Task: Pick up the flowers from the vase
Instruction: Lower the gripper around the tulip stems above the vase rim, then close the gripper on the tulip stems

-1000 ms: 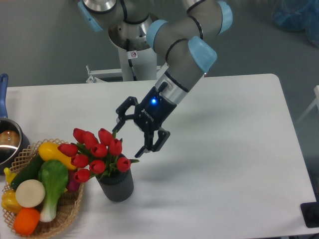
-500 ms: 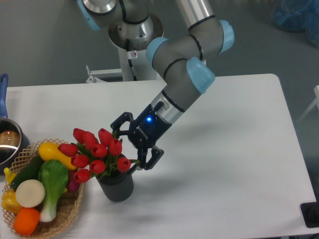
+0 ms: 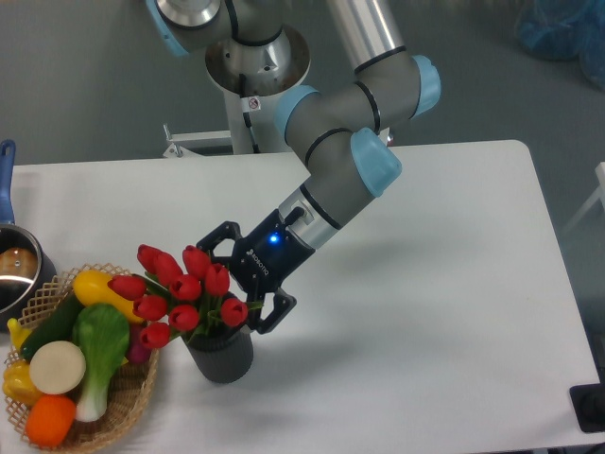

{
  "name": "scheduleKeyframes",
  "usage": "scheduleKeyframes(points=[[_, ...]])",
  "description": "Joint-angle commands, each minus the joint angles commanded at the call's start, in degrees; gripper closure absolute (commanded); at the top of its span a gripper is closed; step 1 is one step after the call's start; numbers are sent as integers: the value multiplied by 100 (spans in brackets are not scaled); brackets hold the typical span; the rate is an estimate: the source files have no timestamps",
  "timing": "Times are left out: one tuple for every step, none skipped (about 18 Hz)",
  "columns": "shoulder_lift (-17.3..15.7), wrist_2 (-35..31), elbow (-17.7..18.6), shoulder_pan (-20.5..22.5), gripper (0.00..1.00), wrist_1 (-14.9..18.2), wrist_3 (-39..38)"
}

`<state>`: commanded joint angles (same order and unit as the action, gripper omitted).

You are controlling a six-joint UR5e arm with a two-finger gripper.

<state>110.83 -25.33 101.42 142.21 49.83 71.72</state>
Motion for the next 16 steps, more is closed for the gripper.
scheduleKeyframes(points=[[0,106,9,0,39,0,9],[0,133,9,0,46,0,0],[-9,142,9,9,53,0,0],[-9,142,9,18,58,0,0],[-9,151,18,26,61,0,0],[-17,160,18,26,62,0,0],[-26,212,9,44,64,0,0],[-44,265,9,53,65,9,-17],[-53,274,9,70,65,9,-61],[-61,300,9,88,65,0,-79],[-61,344,9,88,65,9,-88],[-70,370,9,97,65,9,-131],[-79,388,9,132,65,9,-201],[-140,406,9,158,65,9,-272],[-219,475,9,176,65,9,-307],[-246,563,9,228,65,9,-351]])
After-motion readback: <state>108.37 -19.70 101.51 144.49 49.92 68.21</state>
